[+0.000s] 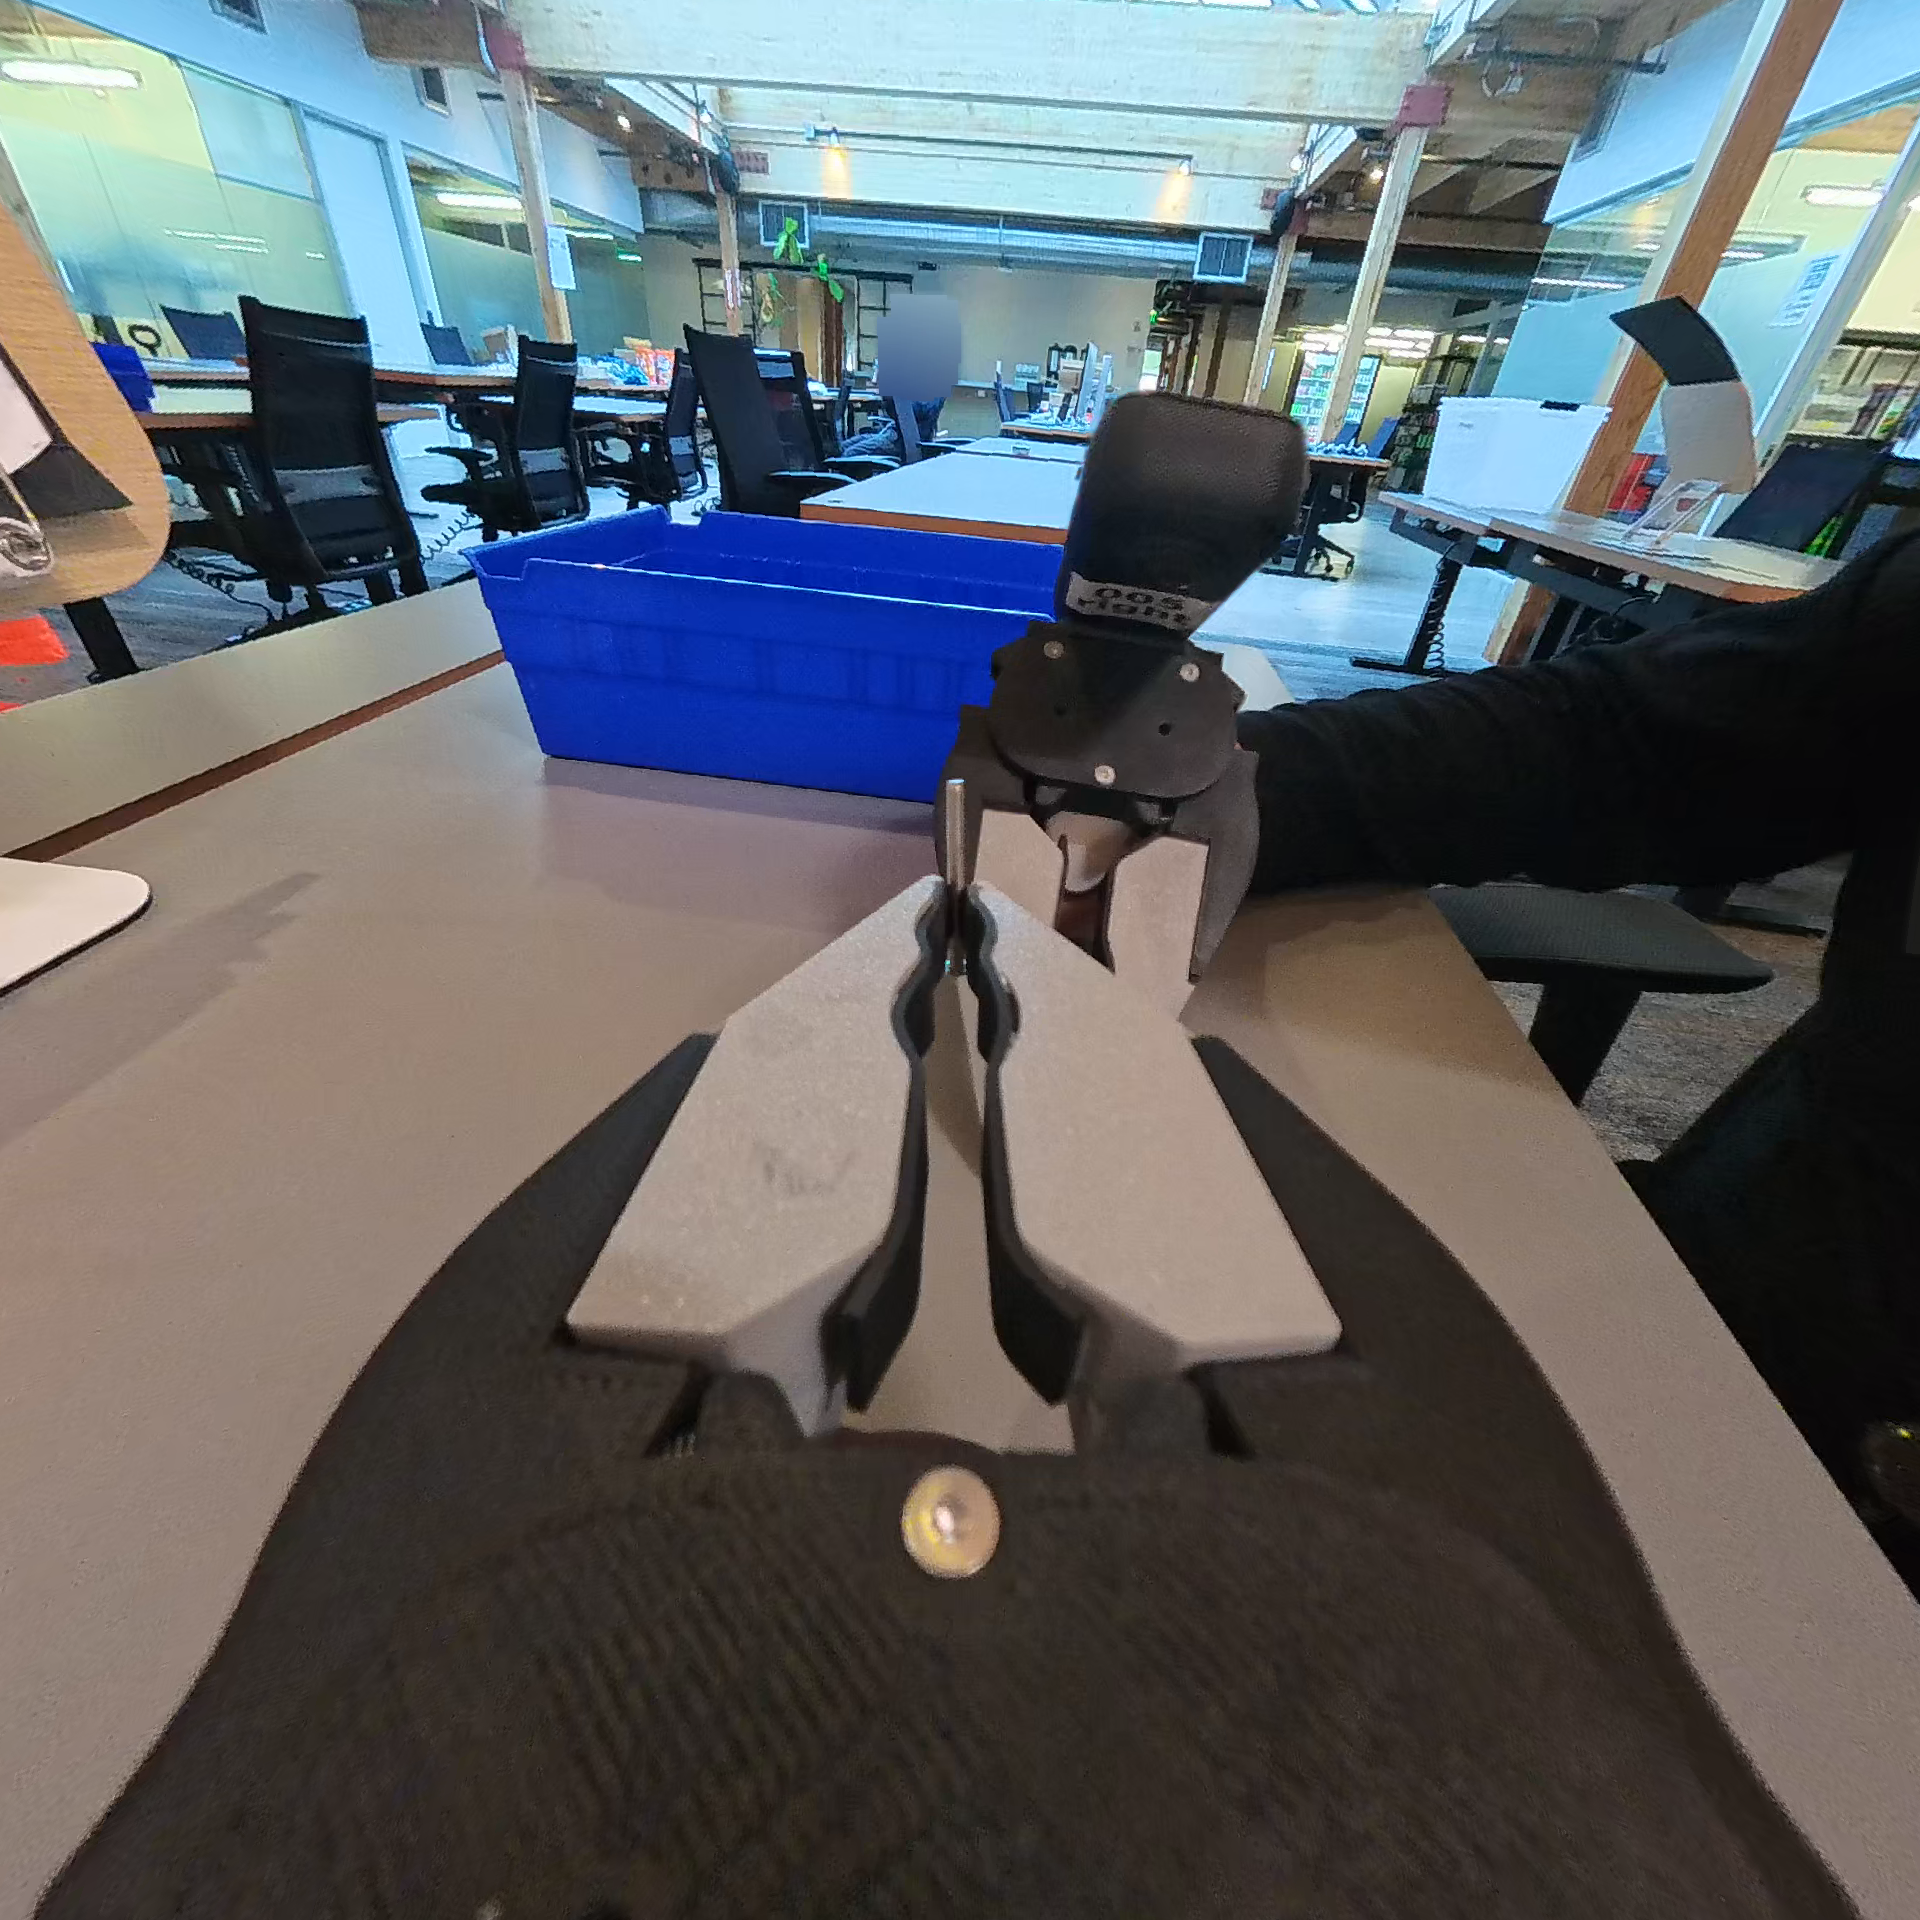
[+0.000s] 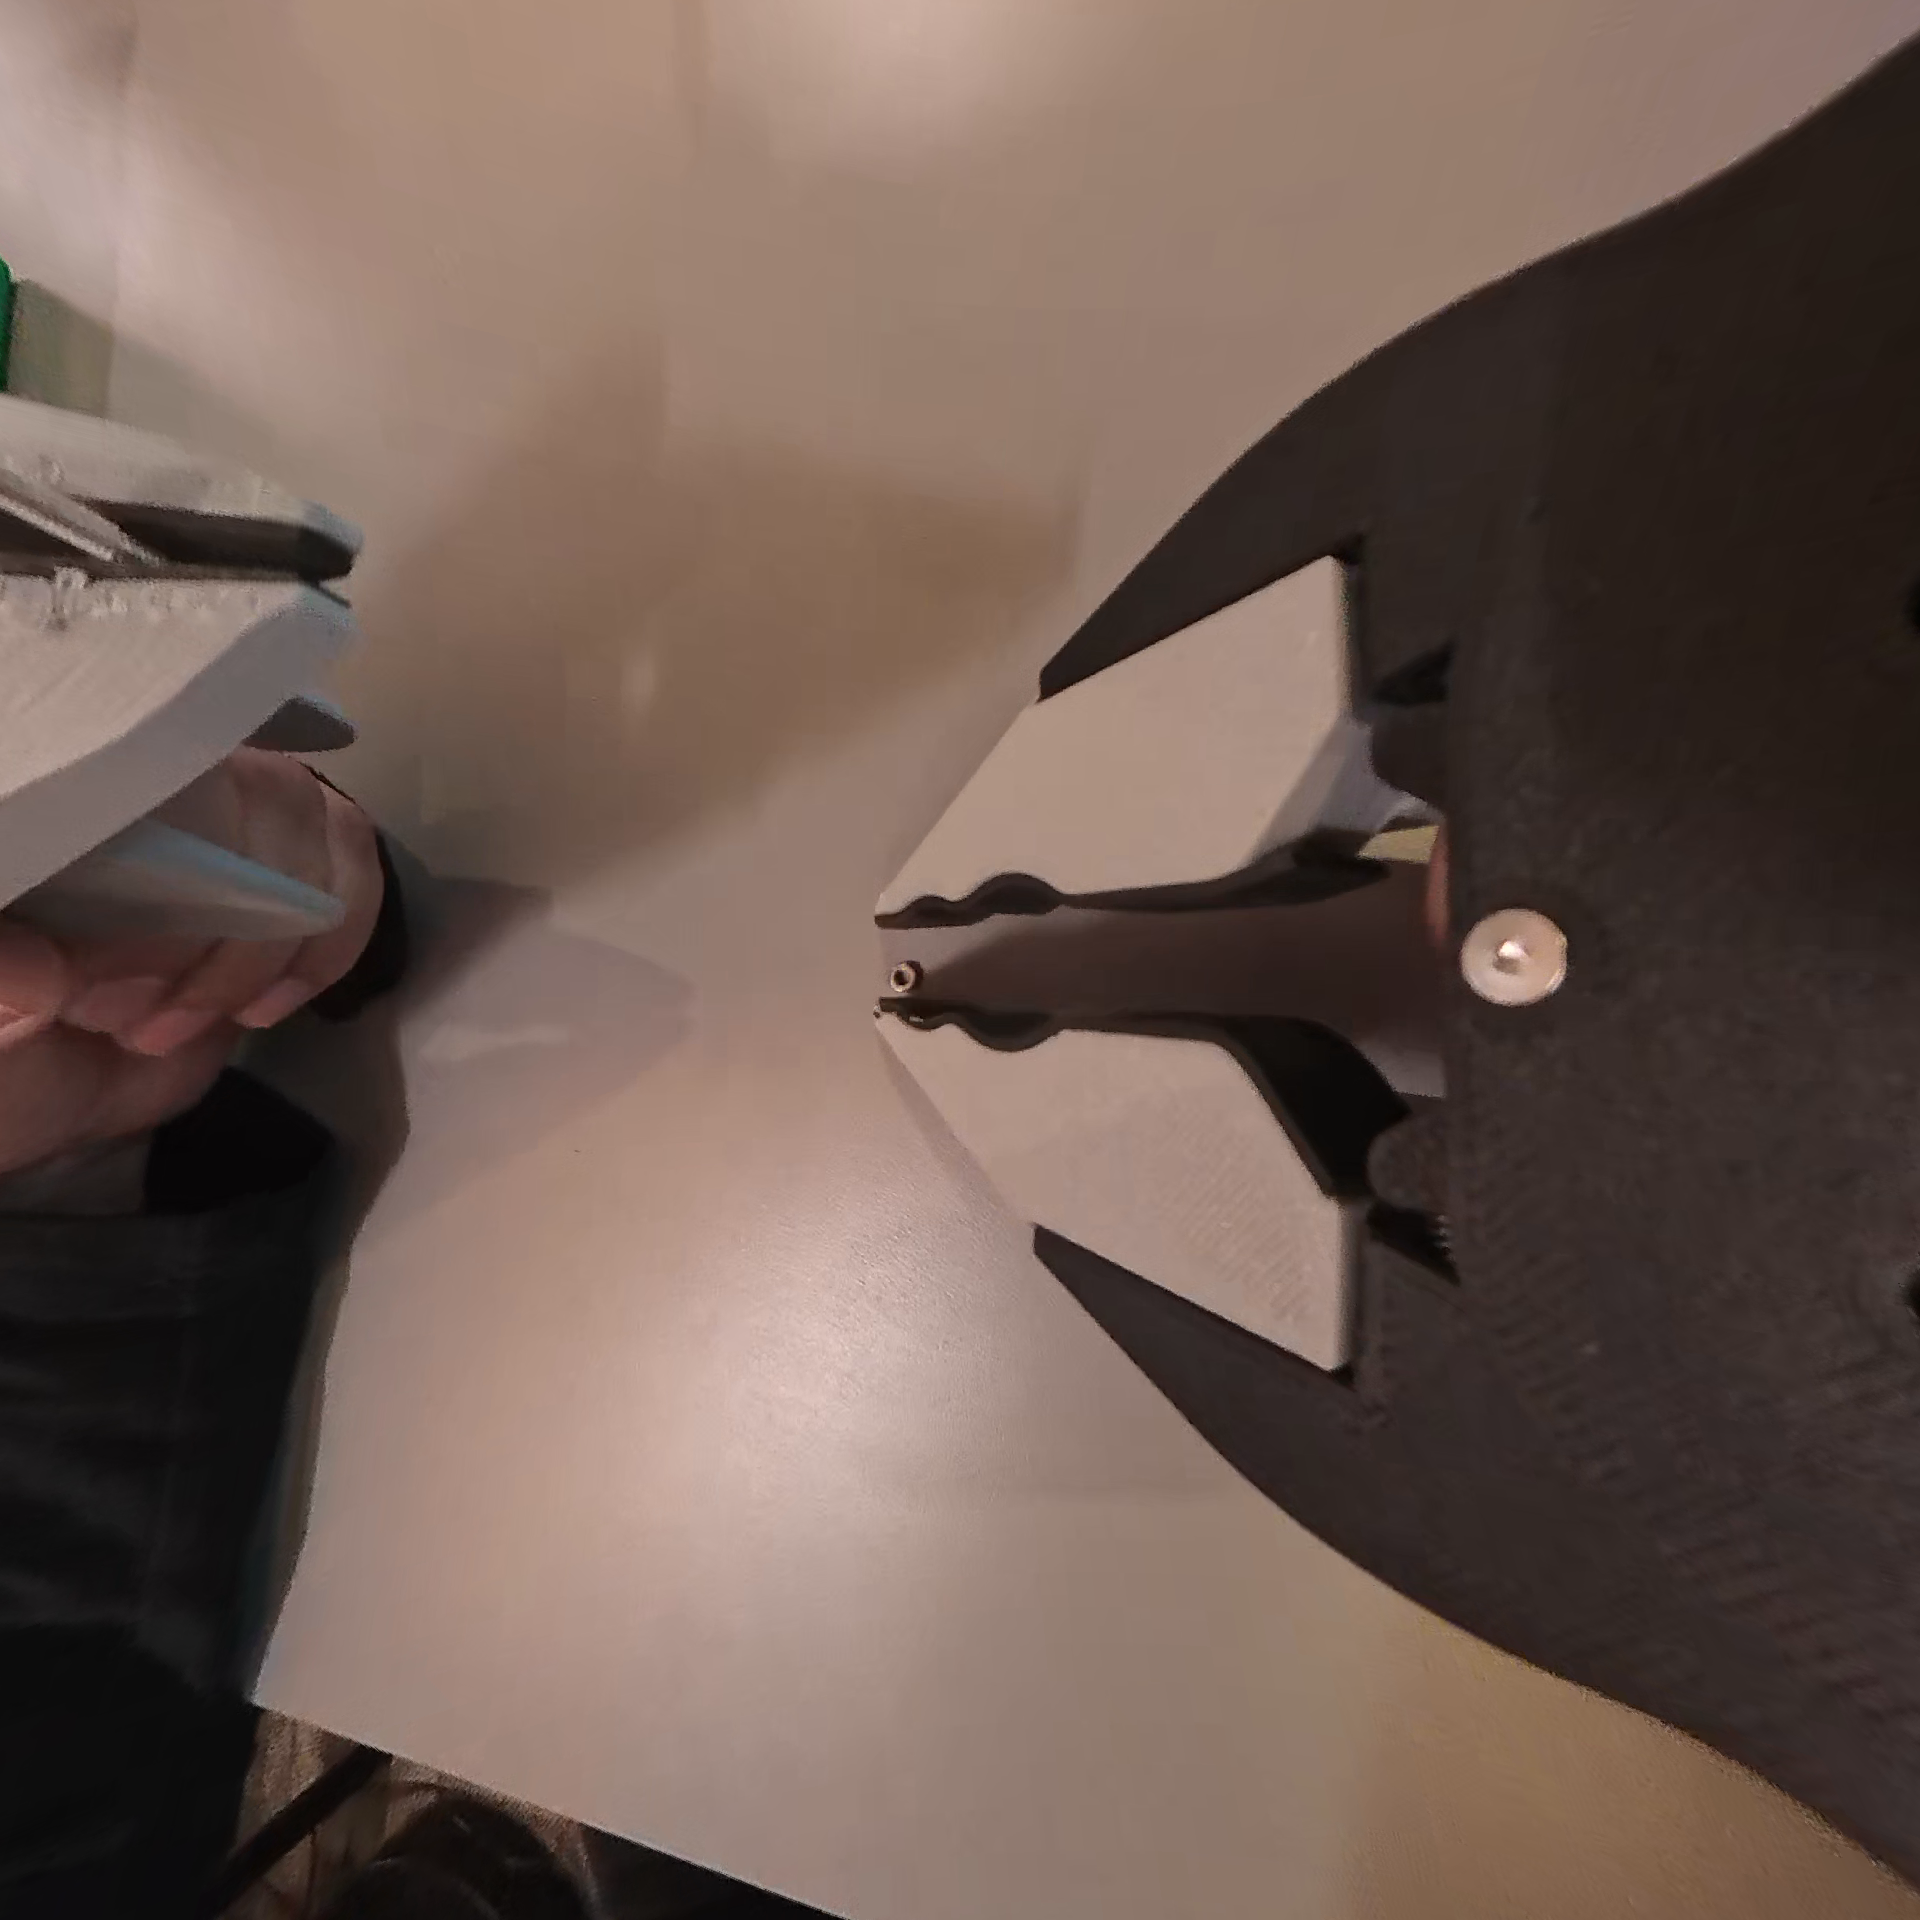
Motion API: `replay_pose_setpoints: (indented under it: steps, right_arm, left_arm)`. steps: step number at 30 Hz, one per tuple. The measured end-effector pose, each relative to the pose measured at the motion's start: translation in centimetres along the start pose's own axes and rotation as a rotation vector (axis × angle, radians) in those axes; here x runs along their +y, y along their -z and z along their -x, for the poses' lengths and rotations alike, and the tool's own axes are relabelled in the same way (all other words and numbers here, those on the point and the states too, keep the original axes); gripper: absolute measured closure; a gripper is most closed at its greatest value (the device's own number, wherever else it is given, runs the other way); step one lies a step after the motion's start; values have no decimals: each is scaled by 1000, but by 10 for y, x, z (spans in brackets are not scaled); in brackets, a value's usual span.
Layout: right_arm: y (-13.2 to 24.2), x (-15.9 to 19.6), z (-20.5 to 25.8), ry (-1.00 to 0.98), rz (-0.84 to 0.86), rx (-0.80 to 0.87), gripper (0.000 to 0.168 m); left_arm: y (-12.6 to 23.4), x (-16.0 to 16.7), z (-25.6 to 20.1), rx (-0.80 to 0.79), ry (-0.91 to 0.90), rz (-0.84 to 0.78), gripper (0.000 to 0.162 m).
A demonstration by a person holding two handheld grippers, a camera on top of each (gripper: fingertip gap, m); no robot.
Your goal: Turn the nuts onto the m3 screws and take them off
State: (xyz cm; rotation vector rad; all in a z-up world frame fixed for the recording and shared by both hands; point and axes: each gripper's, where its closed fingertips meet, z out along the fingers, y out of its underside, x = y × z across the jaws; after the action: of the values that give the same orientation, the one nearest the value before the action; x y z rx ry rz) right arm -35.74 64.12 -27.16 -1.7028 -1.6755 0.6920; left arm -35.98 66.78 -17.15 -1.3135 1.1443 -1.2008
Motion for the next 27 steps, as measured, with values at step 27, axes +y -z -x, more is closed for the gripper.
replay_pose_setpoints:
  steps: [27]
  right_arm:
    - [25, -10, -12, -50, -86, 38, 162]
  left_arm:
    - [-1, 0, 2, -6, 9, 2, 162]
